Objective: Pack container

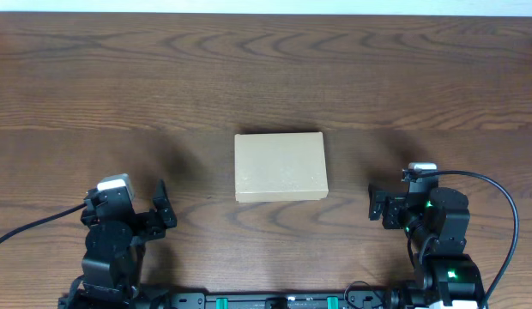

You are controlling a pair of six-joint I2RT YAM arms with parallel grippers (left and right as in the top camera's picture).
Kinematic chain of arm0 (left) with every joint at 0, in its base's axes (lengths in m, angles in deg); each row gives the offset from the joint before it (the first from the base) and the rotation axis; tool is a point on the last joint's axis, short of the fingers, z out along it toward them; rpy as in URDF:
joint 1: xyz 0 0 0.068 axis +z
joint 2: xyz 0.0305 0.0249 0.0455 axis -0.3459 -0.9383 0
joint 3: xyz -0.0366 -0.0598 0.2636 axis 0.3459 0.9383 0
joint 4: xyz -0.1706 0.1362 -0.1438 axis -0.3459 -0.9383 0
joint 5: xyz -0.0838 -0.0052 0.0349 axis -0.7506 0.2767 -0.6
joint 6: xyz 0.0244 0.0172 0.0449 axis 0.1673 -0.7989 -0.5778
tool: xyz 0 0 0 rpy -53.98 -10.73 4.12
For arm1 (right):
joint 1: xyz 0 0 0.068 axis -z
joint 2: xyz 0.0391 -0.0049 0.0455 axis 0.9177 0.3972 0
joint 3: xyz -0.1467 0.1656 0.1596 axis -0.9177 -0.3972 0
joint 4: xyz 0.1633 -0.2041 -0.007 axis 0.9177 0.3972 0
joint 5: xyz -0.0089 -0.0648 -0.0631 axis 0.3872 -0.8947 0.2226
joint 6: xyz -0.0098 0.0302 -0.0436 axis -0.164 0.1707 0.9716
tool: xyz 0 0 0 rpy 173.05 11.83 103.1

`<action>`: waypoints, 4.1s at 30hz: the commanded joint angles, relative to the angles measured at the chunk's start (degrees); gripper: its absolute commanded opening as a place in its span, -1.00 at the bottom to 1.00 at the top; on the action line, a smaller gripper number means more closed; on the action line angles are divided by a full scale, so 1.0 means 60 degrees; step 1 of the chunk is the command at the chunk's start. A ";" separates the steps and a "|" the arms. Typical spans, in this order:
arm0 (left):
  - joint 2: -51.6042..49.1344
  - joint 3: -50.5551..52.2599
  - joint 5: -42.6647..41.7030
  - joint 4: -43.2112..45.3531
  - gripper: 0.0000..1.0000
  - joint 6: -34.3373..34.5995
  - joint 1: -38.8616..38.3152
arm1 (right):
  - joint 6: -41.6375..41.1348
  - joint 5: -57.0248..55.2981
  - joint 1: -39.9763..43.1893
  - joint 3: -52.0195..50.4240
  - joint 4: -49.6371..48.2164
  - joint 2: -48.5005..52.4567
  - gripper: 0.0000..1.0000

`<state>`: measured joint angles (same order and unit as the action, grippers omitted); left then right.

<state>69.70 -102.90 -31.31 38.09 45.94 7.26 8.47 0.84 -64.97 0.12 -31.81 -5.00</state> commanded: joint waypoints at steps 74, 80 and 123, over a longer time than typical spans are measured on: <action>0.0029 0.0022 0.0175 -0.0033 0.90 0.0036 -0.0036 | 0.0714 -0.1639 -0.1213 -0.3614 -0.4350 -0.5315 0.99; 0.0029 0.0022 0.0175 -0.0033 0.91 0.0036 -0.0036 | 0.0714 -0.1639 -0.1213 -0.3610 -0.4353 -0.5315 0.99; 0.2860 0.2849 0.0550 0.1898 0.90 -0.0080 0.0051 | 0.0714 -0.1639 -0.1213 -0.3610 -0.4353 -0.5315 0.98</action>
<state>86.42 -87.71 -31.66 46.53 45.90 7.33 12.27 -8.41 -71.72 -21.30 -58.04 -36.39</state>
